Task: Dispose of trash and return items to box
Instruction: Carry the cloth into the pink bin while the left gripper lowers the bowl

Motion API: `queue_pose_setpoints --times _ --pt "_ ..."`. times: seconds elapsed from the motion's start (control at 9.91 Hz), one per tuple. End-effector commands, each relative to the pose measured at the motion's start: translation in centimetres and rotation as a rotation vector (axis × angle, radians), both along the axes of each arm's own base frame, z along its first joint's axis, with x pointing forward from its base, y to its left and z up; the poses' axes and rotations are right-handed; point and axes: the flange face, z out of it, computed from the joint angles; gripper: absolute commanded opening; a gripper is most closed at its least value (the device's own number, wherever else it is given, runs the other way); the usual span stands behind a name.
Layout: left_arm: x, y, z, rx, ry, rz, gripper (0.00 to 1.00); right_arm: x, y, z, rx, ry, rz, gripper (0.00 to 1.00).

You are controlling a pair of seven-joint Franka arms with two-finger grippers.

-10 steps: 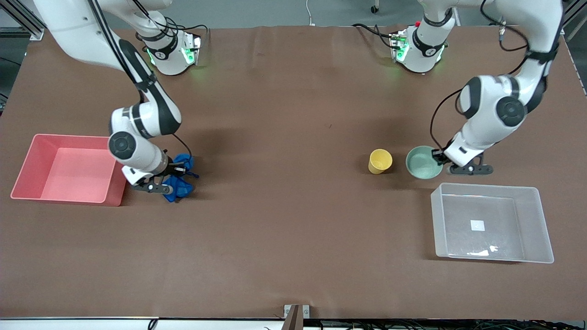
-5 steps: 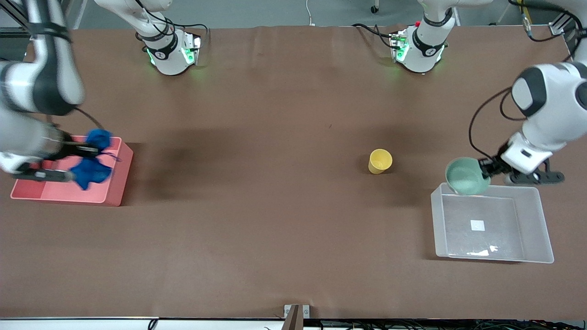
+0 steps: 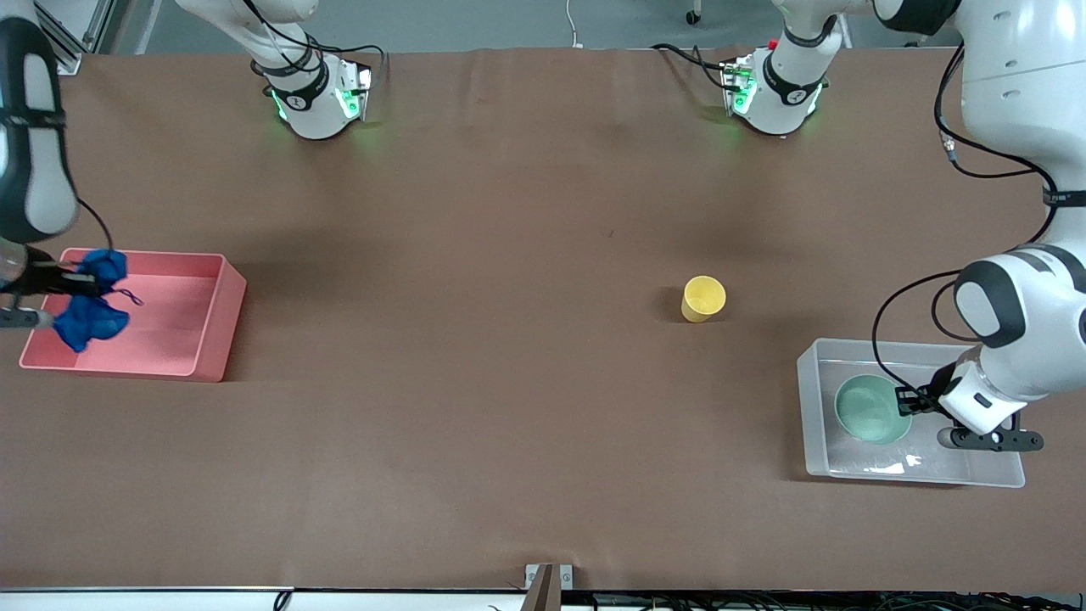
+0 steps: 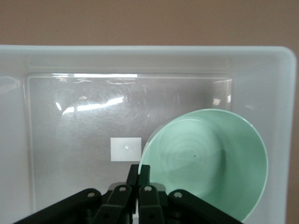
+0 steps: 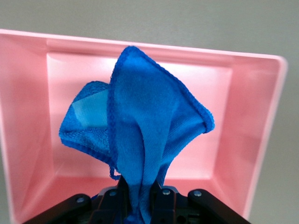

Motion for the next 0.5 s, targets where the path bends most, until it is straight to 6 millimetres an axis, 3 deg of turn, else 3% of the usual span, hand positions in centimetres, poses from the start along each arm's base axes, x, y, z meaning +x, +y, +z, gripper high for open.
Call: queue_pose_setpoints --times 0.0,0.1,0.2,0.3,0.4 --pt "-0.9 1.1 -3.7 -0.008 0.066 -0.069 0.04 0.4 1.7 -4.4 0.037 -0.02 -0.014 0.01" --pt "-1.1 1.3 -5.3 -0.008 0.086 -0.073 0.04 -0.1 2.4 -5.9 0.039 -0.03 -0.014 0.11" --pt "-1.0 0.8 -6.0 -0.003 0.093 -0.084 0.07 -0.4 2.6 -6.6 0.037 -0.036 -0.011 0.52" --pt "-1.1 1.1 -6.2 -0.003 0.095 -0.084 0.16 -0.4 2.3 -7.7 0.03 -0.038 -0.016 0.94" --pt "-1.0 1.2 -6.0 -0.003 0.091 -0.1 0.44 -0.3 2.5 -7.1 0.032 -0.041 -0.021 1.0"
